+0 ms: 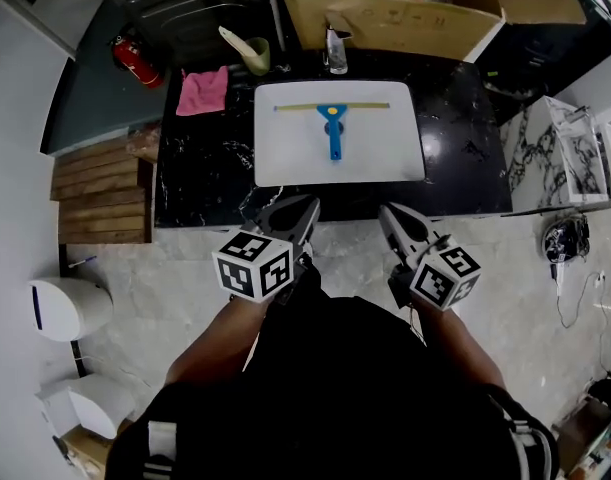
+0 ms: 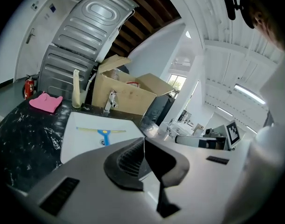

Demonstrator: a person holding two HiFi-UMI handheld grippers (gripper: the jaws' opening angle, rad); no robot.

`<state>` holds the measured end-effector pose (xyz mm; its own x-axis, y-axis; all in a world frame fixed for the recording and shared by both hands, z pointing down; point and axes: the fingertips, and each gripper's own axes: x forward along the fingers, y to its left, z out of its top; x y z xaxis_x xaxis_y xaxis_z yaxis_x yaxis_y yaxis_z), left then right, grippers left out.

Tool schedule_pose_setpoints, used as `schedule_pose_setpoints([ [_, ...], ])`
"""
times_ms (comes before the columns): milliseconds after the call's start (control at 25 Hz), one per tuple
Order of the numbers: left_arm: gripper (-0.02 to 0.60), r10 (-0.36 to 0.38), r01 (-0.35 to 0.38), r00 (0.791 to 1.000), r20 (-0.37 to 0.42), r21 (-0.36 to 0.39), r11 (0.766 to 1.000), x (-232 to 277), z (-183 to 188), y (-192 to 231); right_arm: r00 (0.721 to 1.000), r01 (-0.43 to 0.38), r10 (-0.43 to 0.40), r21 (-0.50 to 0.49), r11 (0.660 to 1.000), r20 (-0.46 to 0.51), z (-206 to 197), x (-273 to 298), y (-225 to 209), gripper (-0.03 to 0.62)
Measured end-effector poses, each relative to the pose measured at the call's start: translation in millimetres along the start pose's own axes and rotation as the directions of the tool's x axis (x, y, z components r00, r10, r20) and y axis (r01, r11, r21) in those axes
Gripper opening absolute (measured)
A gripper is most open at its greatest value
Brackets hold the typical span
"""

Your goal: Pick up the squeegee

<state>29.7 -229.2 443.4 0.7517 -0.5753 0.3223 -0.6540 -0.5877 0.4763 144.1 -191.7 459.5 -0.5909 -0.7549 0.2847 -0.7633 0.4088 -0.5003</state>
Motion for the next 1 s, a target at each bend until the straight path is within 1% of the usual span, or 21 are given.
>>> schedule_pose_setpoints([
  [200, 0.017, -0.028, 0.028, 1.0, -0.006, 0.008, 1.0, 14.0, 25.9, 29.7, 0.999, 0.034, -0.034, -0.014, 0.999, -0.016, 14.8, 34.5, -4.3, 0.009],
  [360, 0.017, -0.047, 0.047, 0.999, -0.028, 0.011, 0.999, 28.1, 42.0, 53.0, 0.997, 0.071, -0.071, -0.033, 0.997, -0.02, 26.5, 65.0, -13.4, 0.009],
  [520, 0.017, -0.065, 0.069, 0.995, -0.071, 0.059, 0.996, 41.3, 52.2, 68.0, 0.992, 0.112, -0.114, -0.051, 0.992, -0.048, 34.1, 90.5, -24.7, 0.009],
  [600, 0.017, -0.076, 0.082, 0.993, -0.092, 0.066, 0.994, 47.3, 53.5, 76.2, 0.989, 0.132, -0.137, -0.076, 0.988, -0.064, 37.2, 102.3, -29.1, 0.009],
  [720, 0.017, -0.098, 0.105, 0.988, -0.117, 0.058, 0.993, 51.9, 51.1, 86.9, 0.983, 0.15, -0.163, -0.138, 0.979, -0.087, 37.8, 120.6, -35.0, 0.009],
  [800, 0.017, -0.108, 0.115, 0.986, -0.128, 0.053, 0.992, 53.4, 48.1, 93.5, 0.977, 0.159, -0.181, -0.174, 0.972, -0.117, 33.6, 134.9, -43.9, 0.009],
  [880, 0.017, -0.109, 0.116, 0.985, -0.135, 0.048, 0.992, 53.9, 45.7, 100.3, 0.967, 0.167, -0.198, -0.188, 0.968, -0.16, 27.2, 150.3, -55.7, 0.009],
  [1000, 0.017, -0.108, 0.113, 0.985, -0.135, 0.03, 0.993, 50.8, 44.4, 106.6, 0.944, 0.185, -0.233, -0.212, 0.96, -0.235, 14.9, 171.5, -76.4, 0.009],
])
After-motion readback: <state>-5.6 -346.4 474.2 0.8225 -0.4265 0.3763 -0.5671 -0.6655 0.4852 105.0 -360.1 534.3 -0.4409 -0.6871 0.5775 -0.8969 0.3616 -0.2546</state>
